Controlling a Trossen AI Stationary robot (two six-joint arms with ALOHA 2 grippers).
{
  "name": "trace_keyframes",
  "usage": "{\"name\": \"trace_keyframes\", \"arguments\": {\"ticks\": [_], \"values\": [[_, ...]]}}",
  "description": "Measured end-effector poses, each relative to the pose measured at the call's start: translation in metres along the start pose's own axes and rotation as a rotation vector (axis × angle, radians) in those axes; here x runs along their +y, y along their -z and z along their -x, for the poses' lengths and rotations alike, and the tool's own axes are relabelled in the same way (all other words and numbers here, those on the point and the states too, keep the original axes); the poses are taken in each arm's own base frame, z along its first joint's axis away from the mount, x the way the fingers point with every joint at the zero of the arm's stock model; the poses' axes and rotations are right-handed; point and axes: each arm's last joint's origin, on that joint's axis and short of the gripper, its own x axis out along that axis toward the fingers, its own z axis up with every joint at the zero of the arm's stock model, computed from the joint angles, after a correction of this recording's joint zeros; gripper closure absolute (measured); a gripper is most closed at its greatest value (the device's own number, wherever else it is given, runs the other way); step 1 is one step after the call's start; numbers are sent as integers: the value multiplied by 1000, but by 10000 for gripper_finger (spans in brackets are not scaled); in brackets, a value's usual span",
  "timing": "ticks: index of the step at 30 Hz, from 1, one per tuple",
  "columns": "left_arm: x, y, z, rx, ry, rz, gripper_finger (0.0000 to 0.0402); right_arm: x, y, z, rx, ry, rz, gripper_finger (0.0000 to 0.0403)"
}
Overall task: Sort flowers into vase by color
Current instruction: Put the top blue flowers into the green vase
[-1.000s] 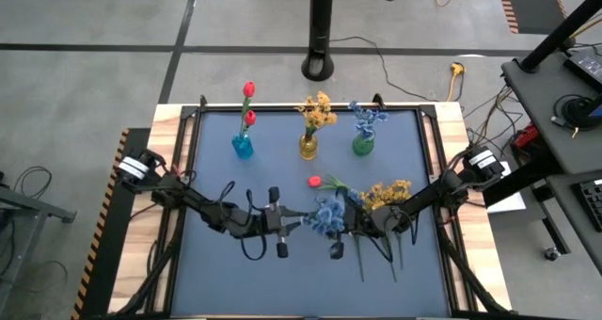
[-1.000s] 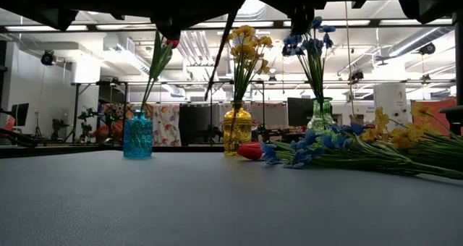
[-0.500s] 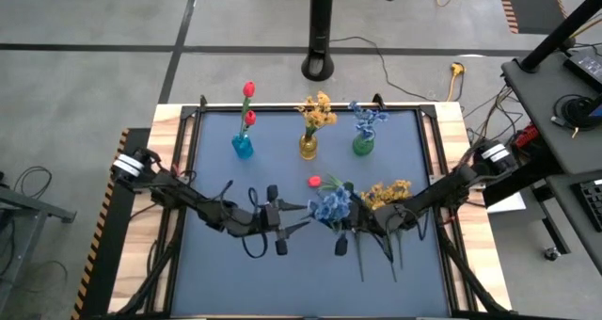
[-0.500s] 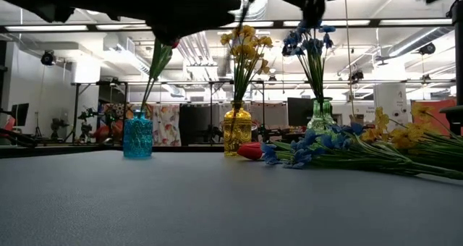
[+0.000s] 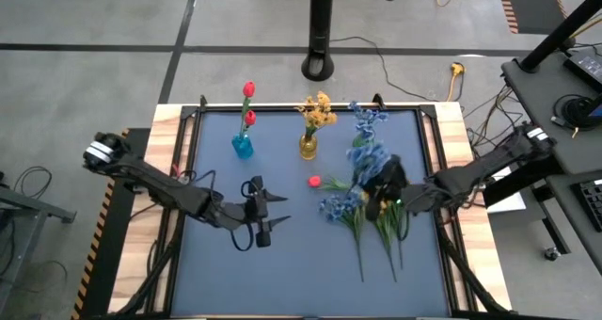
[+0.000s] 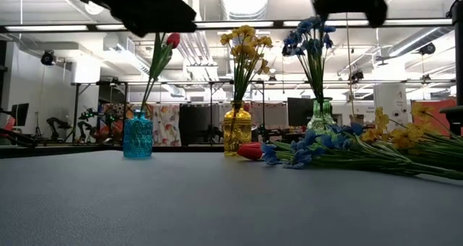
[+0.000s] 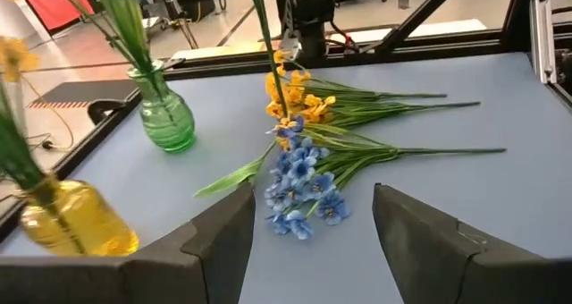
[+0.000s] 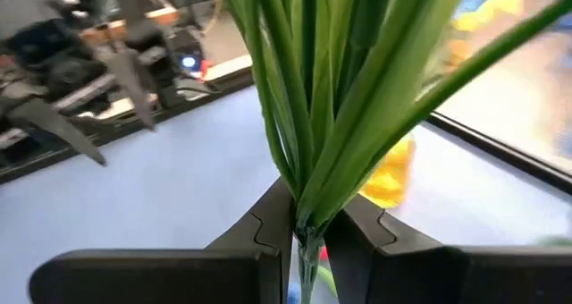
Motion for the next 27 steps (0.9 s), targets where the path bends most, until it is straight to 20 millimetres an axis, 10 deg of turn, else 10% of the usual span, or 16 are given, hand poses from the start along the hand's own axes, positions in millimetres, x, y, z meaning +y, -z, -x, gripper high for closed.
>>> {"name": "trace_keyframes", "arguments": {"ticks": [27], "values": [[39, -25, 47, -41, -287, -87, 191, -65, -27, 21, -249, 579, -49, 355]]}}
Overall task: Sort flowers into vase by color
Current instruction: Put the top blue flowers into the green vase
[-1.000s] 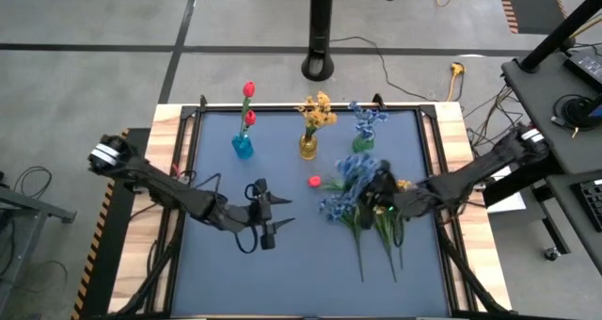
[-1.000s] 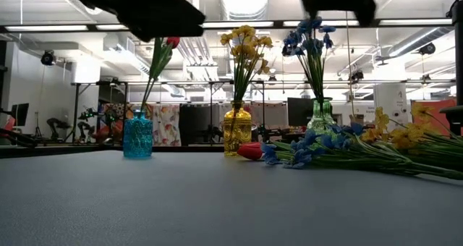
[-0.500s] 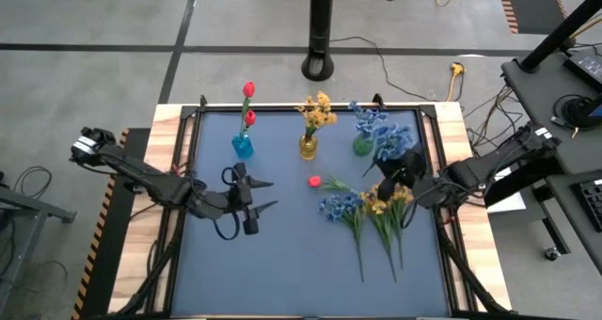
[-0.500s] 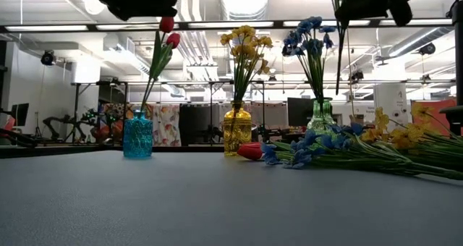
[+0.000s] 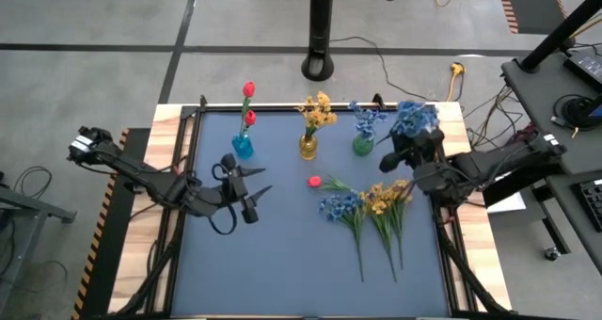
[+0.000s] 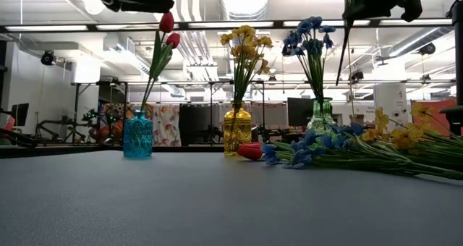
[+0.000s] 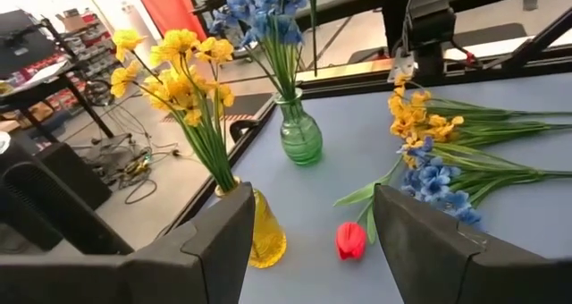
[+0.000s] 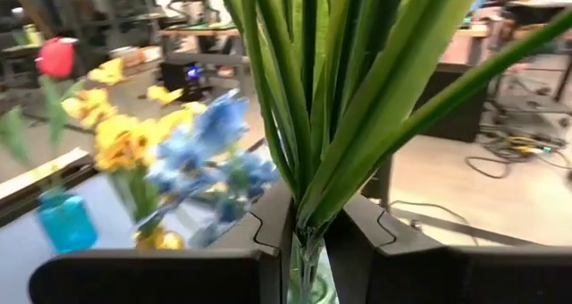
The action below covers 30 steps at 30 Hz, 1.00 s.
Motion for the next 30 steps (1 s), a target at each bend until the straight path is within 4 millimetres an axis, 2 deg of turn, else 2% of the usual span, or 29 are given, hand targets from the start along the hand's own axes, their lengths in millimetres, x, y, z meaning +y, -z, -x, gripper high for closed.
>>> {"name": "trace_keyframes", "arguments": {"ticks": [6, 15, 23, 30], "values": [[0, 1, 0, 9, -1, -12, 191, -4, -6, -15, -4, 78, -10, 355], [-2, 4, -1, 24, 0, -30, 191, -7, -13, -35, 48, 42, -32, 355], [-2, 5, -1, 30, 0, -38, 191, -9, -21, -42, 20, 48, -22, 355], [-2, 5, -1, 32, 0, -41, 191, -7, -19, -48, 27, 57, -19, 355]]}}
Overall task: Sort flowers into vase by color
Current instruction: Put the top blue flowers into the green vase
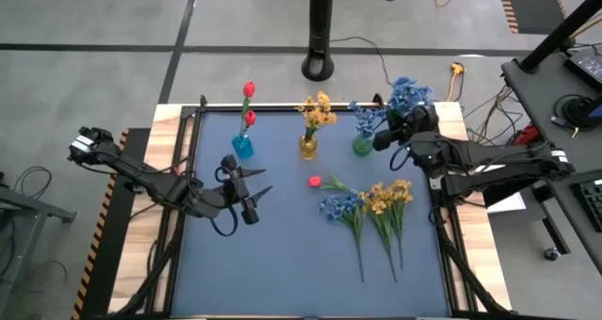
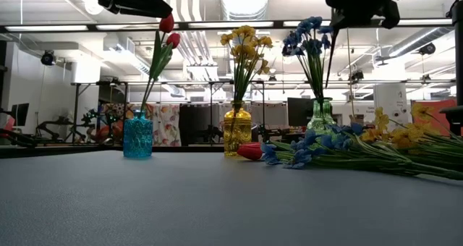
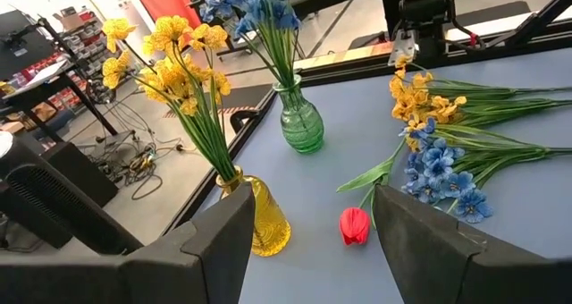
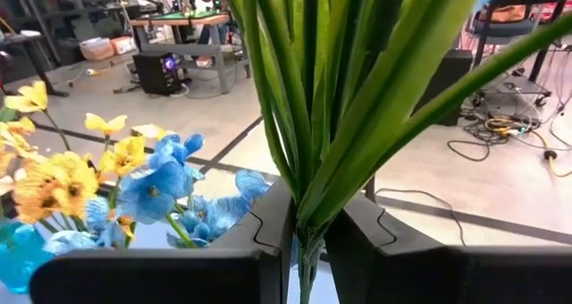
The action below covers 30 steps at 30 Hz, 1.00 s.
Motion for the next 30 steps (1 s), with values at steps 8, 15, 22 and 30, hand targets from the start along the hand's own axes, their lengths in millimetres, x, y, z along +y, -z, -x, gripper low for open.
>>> {"name": "trace_keyframes", "arguments": {"ticks": [8, 15, 22, 30], "values": [[0, 0, 0, 0, 0, 0, 191, 10, 11, -9, 27, 19, 15, 355], [0, 0, 0, 2, 0, -2, 191, 16, 17, -14, 43, 30, 41, 355], [0, 1, 0, 5, 0, -3, 191, 17, 19, -16, 47, 41, 53, 355], [0, 1, 0, 5, 0, 1, 191, 18, 22, -17, 57, 44, 71, 355]]}}
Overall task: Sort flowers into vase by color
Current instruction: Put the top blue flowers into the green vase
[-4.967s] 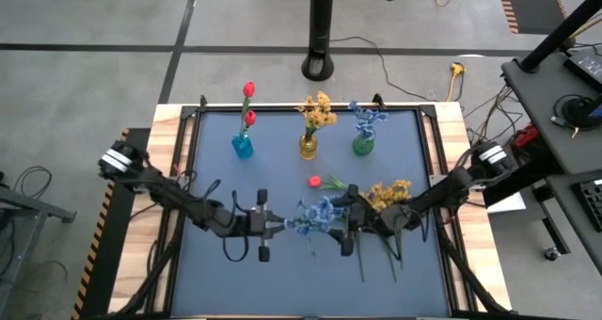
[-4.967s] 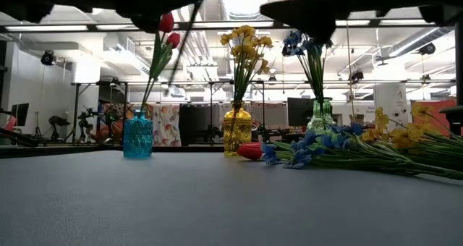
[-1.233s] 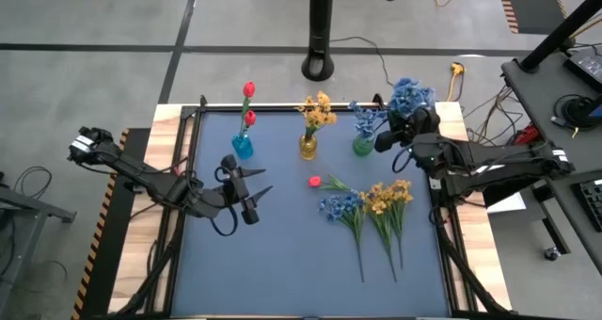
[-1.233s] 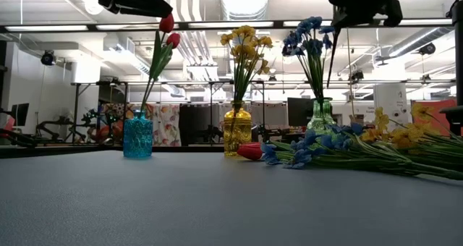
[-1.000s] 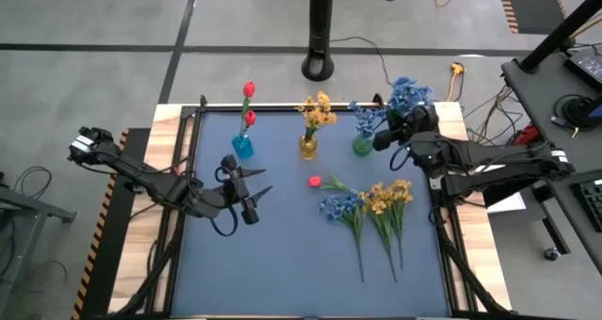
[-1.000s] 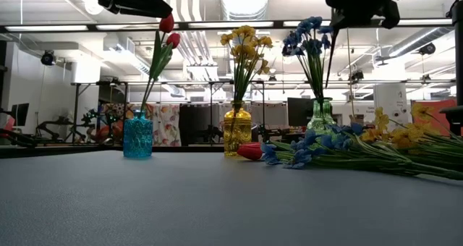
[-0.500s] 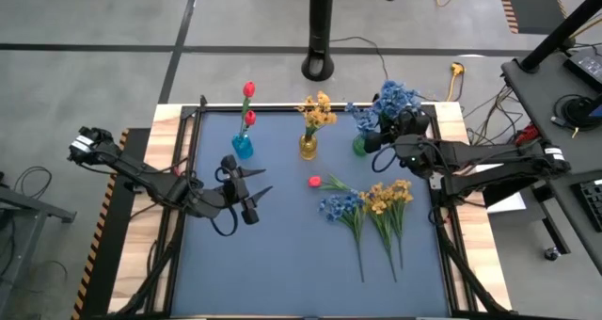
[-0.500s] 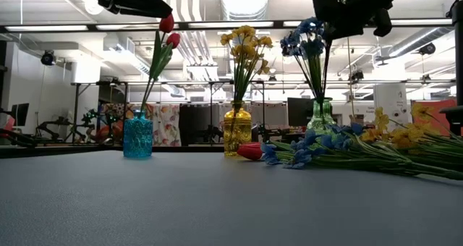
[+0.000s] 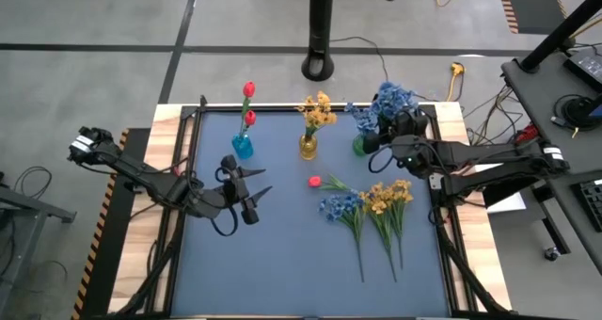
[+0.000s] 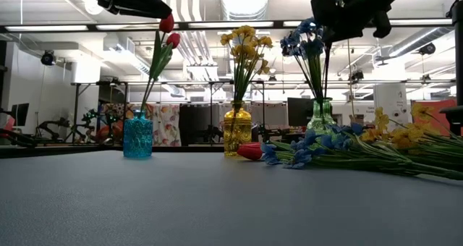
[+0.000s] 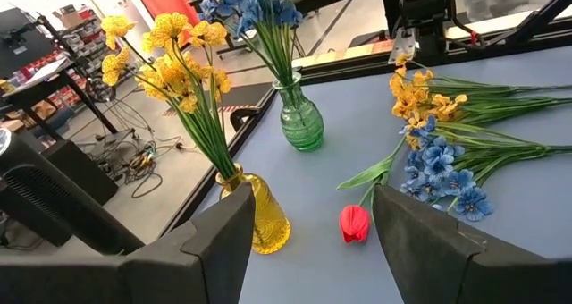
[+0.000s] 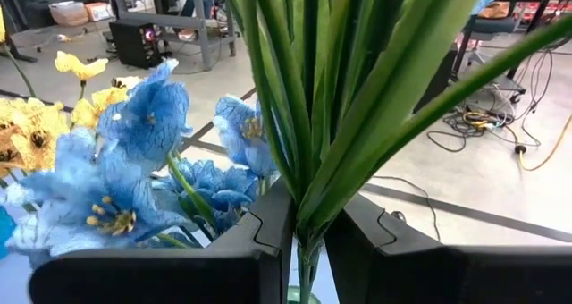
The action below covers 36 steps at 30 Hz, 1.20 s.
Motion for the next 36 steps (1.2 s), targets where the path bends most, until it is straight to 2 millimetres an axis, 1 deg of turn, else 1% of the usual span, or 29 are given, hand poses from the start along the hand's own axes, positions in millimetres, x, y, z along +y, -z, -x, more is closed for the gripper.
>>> {"name": "trace_keyframes", "arguments": {"ticks": [6, 9, 19, 29, 36], "values": [[0, 0, 0, 0, 0, 0, 191, 4, 5, -3, 12, 4, 23, 354], [0, 0, 0, -1, 0, 1, 191, 6, 6, -4, 17, 6, 32, 341], [0, 1, 0, 5, 0, 7, 191, 5, 5, -4, 17, -2, 25, 256], [0, 4, 0, 30, 0, 6, 191, 6, 6, -3, 45, -57, 25, 190], [0, 5, 0, 33, 0, 11, 191, 1, 11, -1, 118, -42, 56, 139]]}}
